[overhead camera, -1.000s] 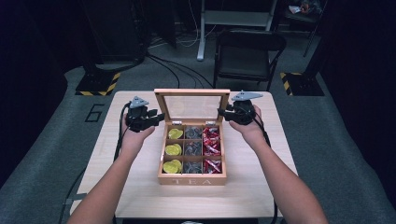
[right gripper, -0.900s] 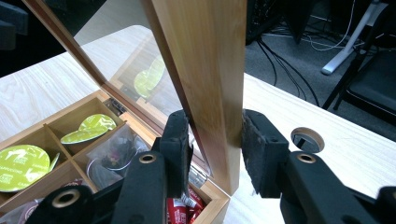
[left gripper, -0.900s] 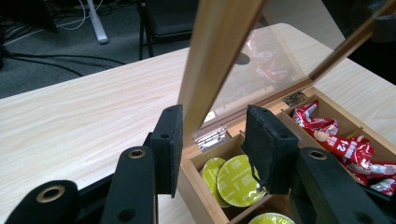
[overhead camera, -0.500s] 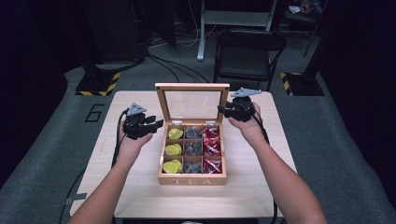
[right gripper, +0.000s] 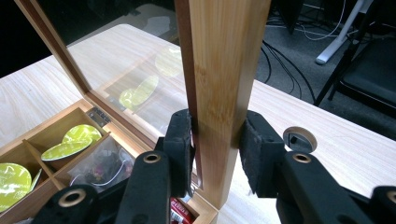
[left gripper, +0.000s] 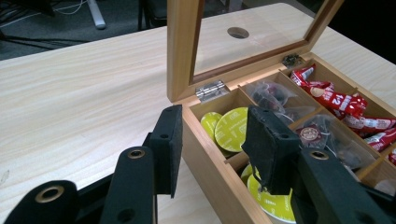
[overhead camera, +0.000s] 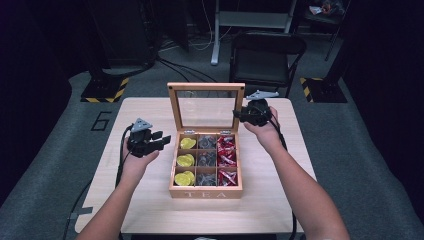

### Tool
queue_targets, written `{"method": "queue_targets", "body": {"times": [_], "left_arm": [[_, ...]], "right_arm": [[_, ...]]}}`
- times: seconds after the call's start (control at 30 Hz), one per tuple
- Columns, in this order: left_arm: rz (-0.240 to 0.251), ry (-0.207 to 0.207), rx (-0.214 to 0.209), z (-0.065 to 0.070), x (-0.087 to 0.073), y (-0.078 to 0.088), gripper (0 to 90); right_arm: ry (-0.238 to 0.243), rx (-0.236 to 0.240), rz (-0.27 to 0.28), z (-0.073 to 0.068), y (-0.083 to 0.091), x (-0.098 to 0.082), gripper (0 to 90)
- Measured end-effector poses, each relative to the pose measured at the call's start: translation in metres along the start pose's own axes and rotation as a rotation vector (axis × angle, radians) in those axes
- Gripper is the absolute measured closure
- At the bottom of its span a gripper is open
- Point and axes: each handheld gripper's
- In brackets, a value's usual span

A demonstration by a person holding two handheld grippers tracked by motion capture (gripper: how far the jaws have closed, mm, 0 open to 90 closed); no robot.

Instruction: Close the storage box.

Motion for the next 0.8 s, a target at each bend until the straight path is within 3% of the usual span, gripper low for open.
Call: {"method": "queue_targets", "body": {"times": [0.8], "left_arm": [[-0.007,0.011,-0.006,0.008,-0.026,0.001,56.2]], "right_arm": [[-0.071,0.006,-0.017,0.014,-0.017,0.011,65.4]]}}
Point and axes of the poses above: each handheld gripper's, and its own axes: y roughly backward along the jaws, x roughly out of its top, z roughly to its right, and after that the axes turned 7 degrees about -y, right-handed
